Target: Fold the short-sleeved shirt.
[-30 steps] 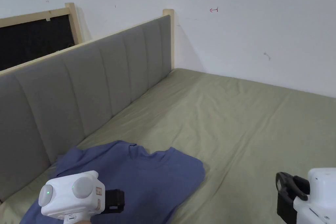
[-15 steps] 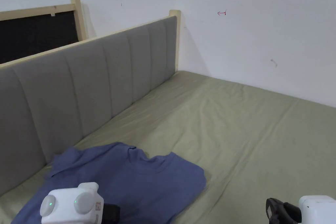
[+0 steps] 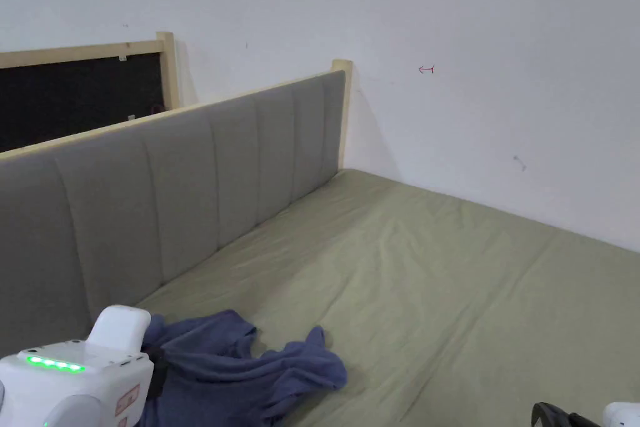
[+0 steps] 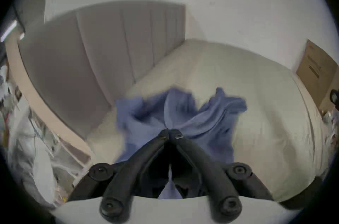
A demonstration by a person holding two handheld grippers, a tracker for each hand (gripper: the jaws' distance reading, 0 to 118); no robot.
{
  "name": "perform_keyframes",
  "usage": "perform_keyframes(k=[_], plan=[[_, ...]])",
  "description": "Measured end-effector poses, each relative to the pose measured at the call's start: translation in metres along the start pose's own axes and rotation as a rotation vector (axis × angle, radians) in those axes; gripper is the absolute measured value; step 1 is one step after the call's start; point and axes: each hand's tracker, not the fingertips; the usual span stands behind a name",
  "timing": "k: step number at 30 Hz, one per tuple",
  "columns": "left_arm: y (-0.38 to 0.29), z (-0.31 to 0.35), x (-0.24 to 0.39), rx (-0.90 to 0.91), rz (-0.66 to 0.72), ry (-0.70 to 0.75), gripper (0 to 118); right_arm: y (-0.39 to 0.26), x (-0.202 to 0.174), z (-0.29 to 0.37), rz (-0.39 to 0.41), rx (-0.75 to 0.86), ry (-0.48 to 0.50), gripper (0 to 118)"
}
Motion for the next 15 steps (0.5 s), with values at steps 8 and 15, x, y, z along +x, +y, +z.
perform_keyframes(k=[8,15], plan=[[0.102,0.103,0.062,0.316,-0.178,-0.164,0,0.018,0.024,0.039,-0.047,0.110,-0.049,0],[0.154,0.176,0.160,0.528,-0.243,-0.434,0,0.022,0.057,0.103,-0.081,0.207,-0.142,0]])
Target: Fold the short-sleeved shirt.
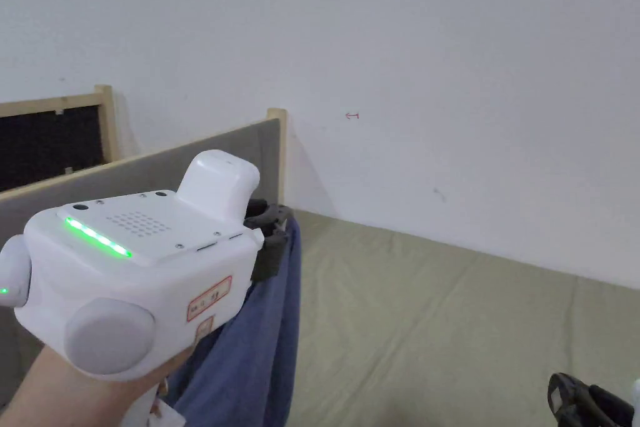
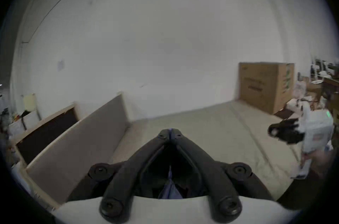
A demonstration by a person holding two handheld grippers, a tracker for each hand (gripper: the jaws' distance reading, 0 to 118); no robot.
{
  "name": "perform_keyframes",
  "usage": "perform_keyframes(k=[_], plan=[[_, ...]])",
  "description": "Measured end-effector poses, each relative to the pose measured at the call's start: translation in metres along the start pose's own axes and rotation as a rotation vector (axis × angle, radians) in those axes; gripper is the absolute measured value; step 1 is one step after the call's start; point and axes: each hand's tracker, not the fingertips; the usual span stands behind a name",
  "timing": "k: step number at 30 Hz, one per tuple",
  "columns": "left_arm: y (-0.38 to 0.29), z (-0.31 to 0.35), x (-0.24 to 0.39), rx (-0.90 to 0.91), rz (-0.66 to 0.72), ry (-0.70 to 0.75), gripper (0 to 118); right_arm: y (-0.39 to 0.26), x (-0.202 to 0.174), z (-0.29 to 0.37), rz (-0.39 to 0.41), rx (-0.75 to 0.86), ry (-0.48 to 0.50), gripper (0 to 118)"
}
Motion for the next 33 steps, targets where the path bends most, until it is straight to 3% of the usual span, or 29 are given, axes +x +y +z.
perform_keyframes(k=[4,10,15,20,22,26,28,30,31,32,33], plan=[[0.029,-0.018,0.054,0.047,0.011,-0.156,0,0.007,0.032,0.038,-0.010,0.052,-0.082,0],[0.033,-0.069,0.139,-0.036,0.034,-0.390,0,0.007,0.087,0.093,-0.053,0.099,-0.230,0],[-0.012,-0.146,0.216,-0.327,0.102,-0.524,0,-0.008,0.125,0.117,-0.112,0.072,-0.322,0],[-0.102,-0.225,0.291,-0.816,0.296,-0.628,0,-0.033,0.146,0.122,-0.171,0.017,-0.357,0],[-0.140,-0.238,0.312,-0.932,0.315,-0.605,0,-0.043,0.151,0.119,-0.184,-0.015,-0.365,0],[-0.193,-0.247,0.337,-1.064,0.193,-0.484,0,-0.058,0.159,0.112,-0.195,-0.075,-0.369,0],[-0.208,-0.246,0.335,-1.104,0.256,-0.483,1,-0.063,0.160,0.109,-0.196,-0.094,-0.368,0],[-0.214,-0.245,0.325,-1.128,0.407,-0.520,11,-0.067,0.162,0.106,-0.196,-0.105,-0.368,0],[-0.214,-0.244,0.320,-1.123,0.445,-0.517,38,-0.068,0.162,0.106,-0.197,-0.107,-0.368,0],[-0.210,-0.242,0.314,-1.115,0.470,-0.513,78,-0.069,0.162,0.104,-0.199,-0.110,-0.368,0],[-0.207,-0.241,0.308,-1.106,0.483,-0.521,104,-0.069,0.162,0.103,-0.203,-0.112,-0.368,0]])
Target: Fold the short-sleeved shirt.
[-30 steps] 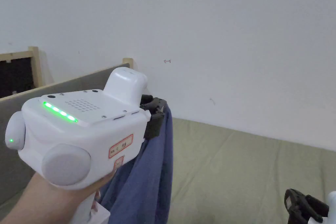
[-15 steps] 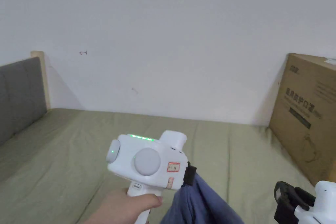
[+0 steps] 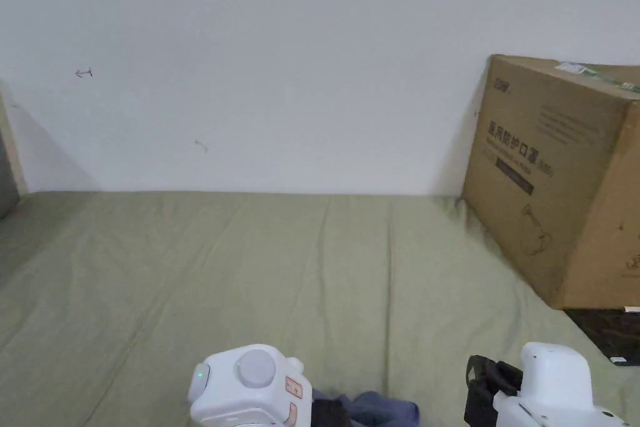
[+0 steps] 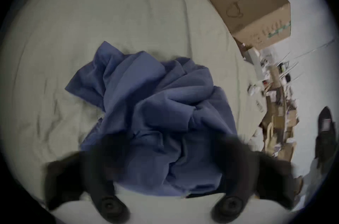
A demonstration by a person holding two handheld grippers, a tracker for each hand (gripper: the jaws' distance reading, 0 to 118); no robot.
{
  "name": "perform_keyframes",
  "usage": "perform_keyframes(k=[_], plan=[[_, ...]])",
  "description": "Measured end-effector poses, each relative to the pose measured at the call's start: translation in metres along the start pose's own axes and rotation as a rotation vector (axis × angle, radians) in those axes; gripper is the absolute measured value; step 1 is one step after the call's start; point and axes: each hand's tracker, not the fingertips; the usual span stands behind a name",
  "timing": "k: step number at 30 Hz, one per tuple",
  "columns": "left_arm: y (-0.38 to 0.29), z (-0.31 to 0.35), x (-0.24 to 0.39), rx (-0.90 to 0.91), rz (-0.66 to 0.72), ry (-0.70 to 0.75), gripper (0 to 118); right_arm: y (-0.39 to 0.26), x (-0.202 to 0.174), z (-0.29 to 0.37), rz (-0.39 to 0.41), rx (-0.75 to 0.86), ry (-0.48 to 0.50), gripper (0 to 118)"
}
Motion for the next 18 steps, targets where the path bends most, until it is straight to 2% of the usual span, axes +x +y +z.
perform_keyframes(k=[3,8,10,11,12,13,14,16,18], plan=[[0.005,0.039,-0.002,0.122,-0.031,-0.031,102,0.002,-0.002,-0.002,-0.007,-0.002,0.007,0],[-0.023,0.133,0.000,0.612,-0.246,0.136,103,0.009,-0.009,0.002,0.015,0.019,0.015,0],[-0.047,0.162,-0.005,0.740,-0.292,0.179,98,0.009,-0.011,0.005,0.032,0.037,0.016,0],[-0.060,0.177,-0.009,0.793,-0.294,0.189,89,0.010,-0.013,0.007,0.043,0.049,0.011,0],[-0.074,0.188,-0.013,0.831,-0.286,0.200,70,0.010,-0.014,0.008,0.050,0.060,0.007,0],[-0.085,0.195,-0.017,0.859,-0.270,0.221,25,0.009,-0.015,0.011,0.055,0.069,0.004,0],[-0.096,0.201,-0.021,0.873,-0.251,0.245,0,0.009,-0.016,0.012,0.059,0.076,0.002,0],[-0.119,0.210,-0.023,0.876,-0.220,0.341,0,0.009,-0.016,0.014,0.062,0.082,0.001,0],[-0.136,0.219,-0.037,0.866,-0.171,0.257,0,0.009,-0.016,0.016,0.063,0.084,0.000,0]])
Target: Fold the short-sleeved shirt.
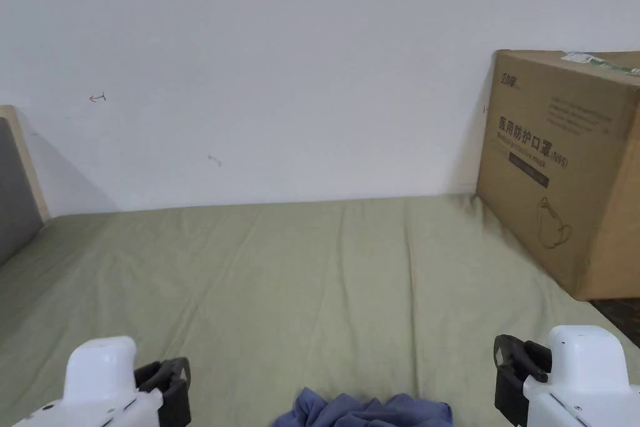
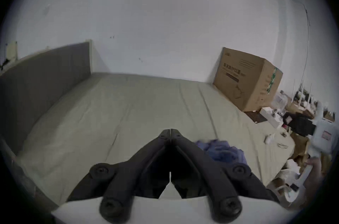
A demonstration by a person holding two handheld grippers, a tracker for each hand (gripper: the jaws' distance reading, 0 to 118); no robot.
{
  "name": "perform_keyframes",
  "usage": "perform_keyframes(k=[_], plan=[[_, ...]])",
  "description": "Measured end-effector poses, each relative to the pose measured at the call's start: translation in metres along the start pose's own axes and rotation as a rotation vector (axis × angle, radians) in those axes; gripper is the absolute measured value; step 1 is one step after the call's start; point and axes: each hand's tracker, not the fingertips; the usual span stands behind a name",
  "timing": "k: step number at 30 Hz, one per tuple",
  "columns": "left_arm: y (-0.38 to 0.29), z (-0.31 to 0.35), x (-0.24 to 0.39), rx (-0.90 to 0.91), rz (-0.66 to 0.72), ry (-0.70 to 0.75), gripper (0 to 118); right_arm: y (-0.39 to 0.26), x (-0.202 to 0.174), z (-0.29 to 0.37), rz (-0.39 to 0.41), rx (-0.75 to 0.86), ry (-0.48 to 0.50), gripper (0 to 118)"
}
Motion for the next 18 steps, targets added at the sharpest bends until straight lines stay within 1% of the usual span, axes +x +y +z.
perform_keyframes(k=[1,3,4,6,8,9,10,11,12,13,14,16,18], plan=[[-0.001,0.000,-0.005,-0.027,0.026,-0.026,0,0.000,0.000,0.000,0.000,-0.001,0.001,0],[-0.009,-0.003,-0.007,-0.116,0.033,0.030,0,-0.001,0.001,0.001,0.001,-0.005,-0.002,0],[-0.012,-0.008,-0.007,-0.168,0.035,0.028,0,-0.002,0.001,0.002,0.002,-0.008,-0.003,0],[-0.026,-0.034,-0.005,-0.340,0.077,-0.038,0,-0.004,0.002,0.001,0.000,-0.017,-0.008,0],[-0.043,-0.062,0.000,-0.482,0.099,-0.054,0,-0.007,0.003,0.000,-0.007,-0.028,-0.008,0],[-0.056,-0.089,-0.005,-0.550,0.105,-0.064,3,-0.008,0.004,0.000,-0.010,-0.035,-0.007,0],[-0.064,-0.102,-0.003,-0.589,0.096,-0.057,20,-0.008,0.005,-0.001,-0.012,-0.041,-0.008,0],[-0.073,-0.116,0.001,-0.603,0.080,-0.023,64,-0.010,0.007,-0.001,-0.012,-0.046,-0.009,0],[-0.082,-0.133,0.005,-0.632,0.042,-0.006,97,-0.011,0.009,0.000,-0.011,-0.051,-0.011,0],[-0.095,-0.151,0.007,-0.664,0.016,-0.005,110,-0.012,0.010,0.000,-0.009,-0.056,-0.014,0],[-0.103,-0.166,0.012,-0.681,-0.024,0.026,106,-0.012,0.011,0.001,-0.008,-0.061,-0.019,0],[-0.114,-0.198,0.022,-0.702,-0.096,0.058,106,-0.013,0.014,0.002,-0.010,-0.070,-0.025,0],[-0.132,-0.223,0.030,-0.750,-0.106,0.064,106,-0.014,0.018,0.002,-0.011,-0.078,-0.032,0]])
